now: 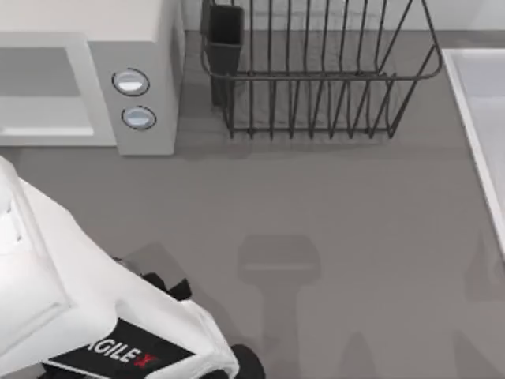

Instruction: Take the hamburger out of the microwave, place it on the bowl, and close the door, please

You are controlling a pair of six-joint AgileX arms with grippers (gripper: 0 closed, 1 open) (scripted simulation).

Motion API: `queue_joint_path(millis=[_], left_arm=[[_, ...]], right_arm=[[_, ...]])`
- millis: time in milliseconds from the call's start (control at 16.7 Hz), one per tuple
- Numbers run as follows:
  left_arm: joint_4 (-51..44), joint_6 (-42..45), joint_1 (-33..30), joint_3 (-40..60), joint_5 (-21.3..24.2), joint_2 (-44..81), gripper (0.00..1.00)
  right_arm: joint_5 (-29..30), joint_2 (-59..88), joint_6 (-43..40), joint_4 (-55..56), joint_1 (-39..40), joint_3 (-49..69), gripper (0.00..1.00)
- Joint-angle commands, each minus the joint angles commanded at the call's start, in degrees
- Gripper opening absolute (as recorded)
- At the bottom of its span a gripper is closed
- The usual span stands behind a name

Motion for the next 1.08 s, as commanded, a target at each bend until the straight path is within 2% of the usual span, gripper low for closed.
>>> queue_joint_path(millis=[180,600,780,1020,1080], left_arm=[[7.32,6.15,1.99,-1.97,-0.54,-0.29,0.0],[31.2,25.01,7.94,-7.84,-2.3,-1.14,0.0],[34.69,28.45,9.09,-9.02,-2.6,-1.22,0.0],[34.74,28.49,9.11,-9.04,-2.6,-1.22,0.0],[34.74,28.49,9.11,-9.04,-2.6,-1.22,0.08]], right_arm=[[0.0,0.0,0.0,0.0,0.0,0.0,1.0],[0.0,0.0,0.0,0.0,0.0,0.0,1.0],[0.0,0.0,0.0,0.0,0.0,0.0,1.0],[0.0,0.0,0.0,0.0,0.0,0.0,1.0],[0.0,0.0,0.0,0.0,0.0,0.0,1.0]])
